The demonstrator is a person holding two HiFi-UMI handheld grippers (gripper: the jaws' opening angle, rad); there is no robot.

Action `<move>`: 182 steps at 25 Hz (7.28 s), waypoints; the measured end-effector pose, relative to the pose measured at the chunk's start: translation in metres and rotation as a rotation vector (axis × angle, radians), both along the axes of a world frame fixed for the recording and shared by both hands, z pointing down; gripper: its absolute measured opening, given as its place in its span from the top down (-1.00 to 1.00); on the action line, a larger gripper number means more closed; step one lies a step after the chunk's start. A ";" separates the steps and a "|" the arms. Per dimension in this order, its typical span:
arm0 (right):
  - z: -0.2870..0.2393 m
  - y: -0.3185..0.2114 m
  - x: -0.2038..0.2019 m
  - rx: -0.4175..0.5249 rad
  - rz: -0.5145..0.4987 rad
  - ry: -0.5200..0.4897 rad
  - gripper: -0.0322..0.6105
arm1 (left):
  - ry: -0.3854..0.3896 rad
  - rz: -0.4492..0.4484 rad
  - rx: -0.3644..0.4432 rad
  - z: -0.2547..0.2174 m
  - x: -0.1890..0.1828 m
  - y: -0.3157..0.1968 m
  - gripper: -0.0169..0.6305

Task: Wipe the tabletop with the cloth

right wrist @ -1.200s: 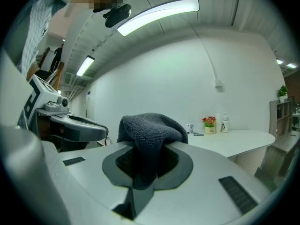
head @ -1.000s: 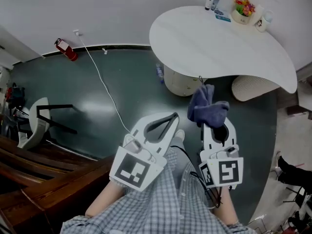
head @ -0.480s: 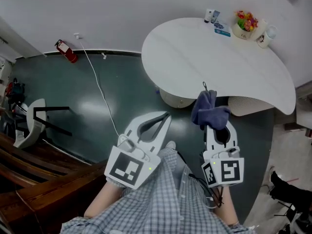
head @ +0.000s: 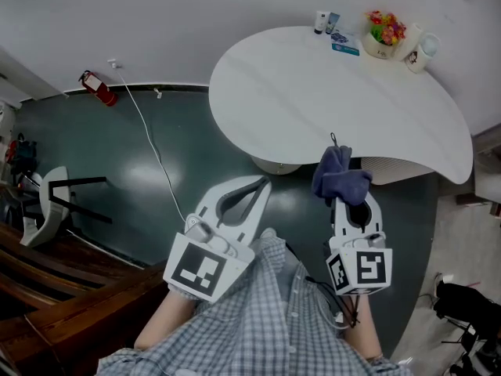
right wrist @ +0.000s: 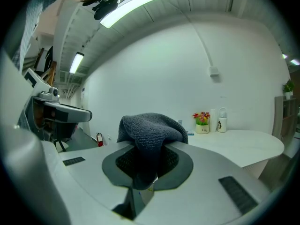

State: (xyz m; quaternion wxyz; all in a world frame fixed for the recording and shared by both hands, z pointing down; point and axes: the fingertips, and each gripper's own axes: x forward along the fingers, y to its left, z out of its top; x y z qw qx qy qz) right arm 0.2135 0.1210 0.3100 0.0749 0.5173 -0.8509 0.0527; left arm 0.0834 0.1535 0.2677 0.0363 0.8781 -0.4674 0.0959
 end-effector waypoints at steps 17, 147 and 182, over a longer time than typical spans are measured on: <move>0.056 -0.076 0.029 -0.087 0.095 0.143 0.79 | -0.012 0.045 0.005 0.007 -0.008 -0.068 0.94; 0.200 -0.349 -0.236 -0.461 -0.283 0.338 0.79 | 0.039 0.040 -0.142 0.045 -0.179 -0.301 0.94; 0.197 -0.422 -0.317 -0.394 -0.544 0.369 0.79 | 0.080 -0.123 -0.201 0.061 -0.192 -0.305 0.94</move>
